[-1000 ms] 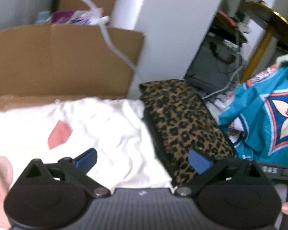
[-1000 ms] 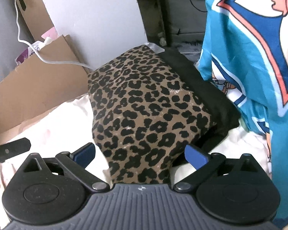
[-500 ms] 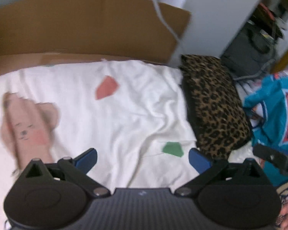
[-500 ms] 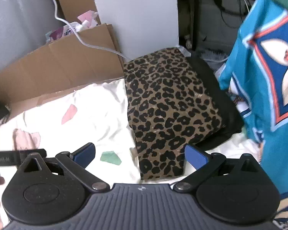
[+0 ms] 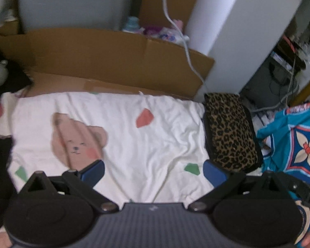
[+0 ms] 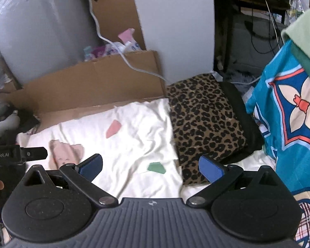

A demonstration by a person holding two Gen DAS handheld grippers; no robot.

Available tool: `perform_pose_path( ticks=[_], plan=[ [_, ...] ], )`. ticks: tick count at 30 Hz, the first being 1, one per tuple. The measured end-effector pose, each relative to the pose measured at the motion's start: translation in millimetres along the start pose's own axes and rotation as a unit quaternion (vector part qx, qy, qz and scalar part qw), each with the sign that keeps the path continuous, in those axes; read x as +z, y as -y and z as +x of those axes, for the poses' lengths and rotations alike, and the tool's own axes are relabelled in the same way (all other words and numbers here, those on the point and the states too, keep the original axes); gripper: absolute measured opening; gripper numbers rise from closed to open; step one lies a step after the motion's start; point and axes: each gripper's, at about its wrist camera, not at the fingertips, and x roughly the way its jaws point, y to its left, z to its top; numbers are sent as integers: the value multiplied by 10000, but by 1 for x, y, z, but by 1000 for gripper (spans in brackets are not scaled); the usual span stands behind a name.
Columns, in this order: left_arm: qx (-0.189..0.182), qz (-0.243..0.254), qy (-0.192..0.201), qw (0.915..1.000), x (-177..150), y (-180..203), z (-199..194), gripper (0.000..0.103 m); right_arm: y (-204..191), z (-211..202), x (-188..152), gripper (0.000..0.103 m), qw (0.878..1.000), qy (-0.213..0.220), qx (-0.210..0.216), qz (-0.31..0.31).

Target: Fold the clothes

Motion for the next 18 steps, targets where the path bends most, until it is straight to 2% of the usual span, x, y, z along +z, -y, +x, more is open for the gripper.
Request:
perform_pose_path(
  ticks=[3, 11, 16, 18],
  plan=[
    [87, -148, 124, 9998, -3, -14, -27, 102, -12, -21, -3, 102, 9999, 25, 92, 37],
    [153, -82, 441, 9989, -16, -26, -101, 102, -28, -76, -7, 102, 9993, -110, 323, 183],
    [138, 23, 569, 9983, -20, -21, -135, 102, -36, -115, 1, 102, 9994, -15, 238, 237],
    [92, -88, 521, 9986, -24, -21, -146, 102, -44, -131, 0, 102, 9995, 75, 198, 244]
  ],
)
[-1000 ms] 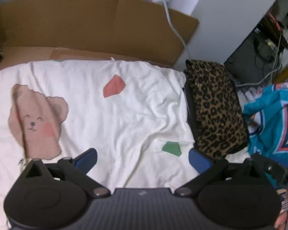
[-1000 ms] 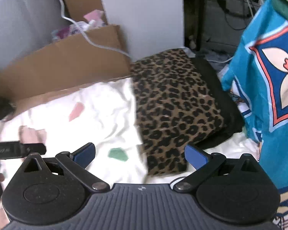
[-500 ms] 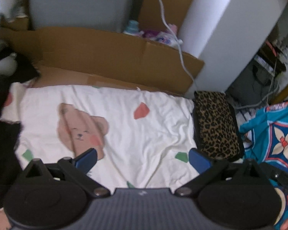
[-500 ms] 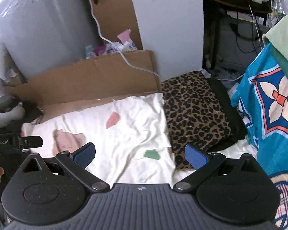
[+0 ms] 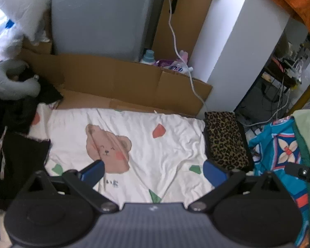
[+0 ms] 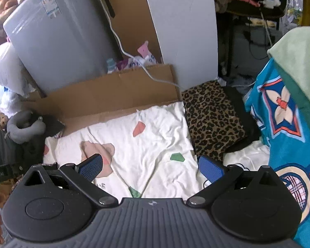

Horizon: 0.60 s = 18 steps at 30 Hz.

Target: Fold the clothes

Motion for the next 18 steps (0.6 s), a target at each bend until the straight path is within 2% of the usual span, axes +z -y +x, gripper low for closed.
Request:
perform_pose_path(
  ticks=[2, 4, 9, 13, 18],
  plan=[
    [-191, -95, -62, 9998, -6, -1, -13, 102, -12, -17, -3, 102, 9999, 61, 38, -127],
    [-196, -18, -7, 9998, -13, 1, -27, 102, -20, -30, -6, 102, 9997, 134, 83, -171],
    [120, 105, 131, 9998, -31, 3, -55, 102, -35, -56, -20, 102, 9995, 305, 81, -22],
    [138, 459, 165, 9987, -42, 7, -62, 102, -42, -58, -29, 102, 9993, 364, 2, -77],
    [61, 265, 169, 9995, -53, -1, -63, 102, -44, -51, -44, 102, 9997, 203, -62, 74]
  ],
)
